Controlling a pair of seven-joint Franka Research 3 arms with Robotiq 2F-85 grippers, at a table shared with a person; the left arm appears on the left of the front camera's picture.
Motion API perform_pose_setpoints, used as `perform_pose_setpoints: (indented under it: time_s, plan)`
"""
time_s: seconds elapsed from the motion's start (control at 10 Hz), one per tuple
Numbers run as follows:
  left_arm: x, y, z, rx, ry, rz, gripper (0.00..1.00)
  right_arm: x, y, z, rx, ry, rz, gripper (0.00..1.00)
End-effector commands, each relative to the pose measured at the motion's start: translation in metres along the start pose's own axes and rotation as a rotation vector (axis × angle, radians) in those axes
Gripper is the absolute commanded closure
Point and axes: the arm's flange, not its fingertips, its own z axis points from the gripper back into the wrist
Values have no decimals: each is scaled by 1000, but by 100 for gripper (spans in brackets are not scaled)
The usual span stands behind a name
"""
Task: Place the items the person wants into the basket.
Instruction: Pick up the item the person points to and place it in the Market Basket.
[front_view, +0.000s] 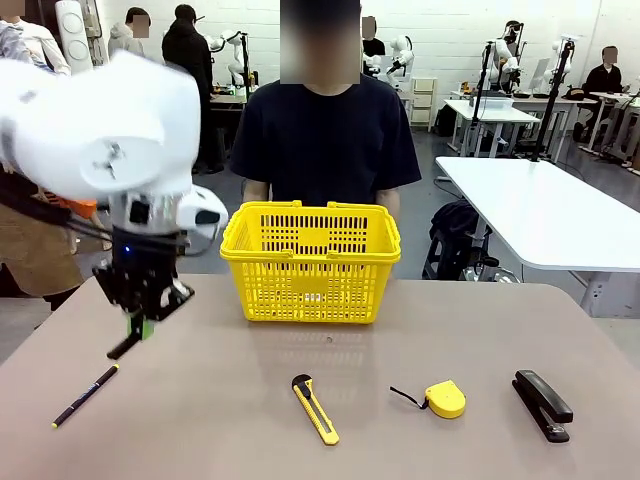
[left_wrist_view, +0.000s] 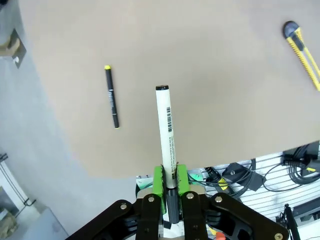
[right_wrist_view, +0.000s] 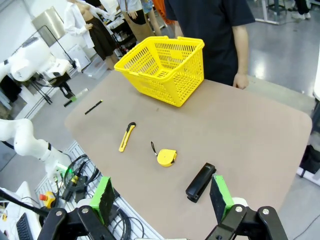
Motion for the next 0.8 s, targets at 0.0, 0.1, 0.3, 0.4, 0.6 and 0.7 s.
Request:
perform_pose_setpoints:
  time_s: [0.0,0.1,0.3,0.4,0.6,0.7]
  plan:
    - [-14,4,21,-31,-74,-20,100,1,-1,-1,18,-19,13,0]
    - [-18,6,33,-64,-108,-25,100,1,-1,-1,18,-19,13,0]
    - [-20,15,48,-102,-86,-44,100,1,-1,-1,18,-19,13,0]
    - [-21,19,49,-108,-53,-46,100,1,-1,-1,18,-19,13,0]
    - [-21,9,50,-52,-111,-7,100,1,-1,-1,18,-19,13,0]
    - [-21,9,50,-52,-111,-7,100,1,-1,-1,18,-19,13,0]
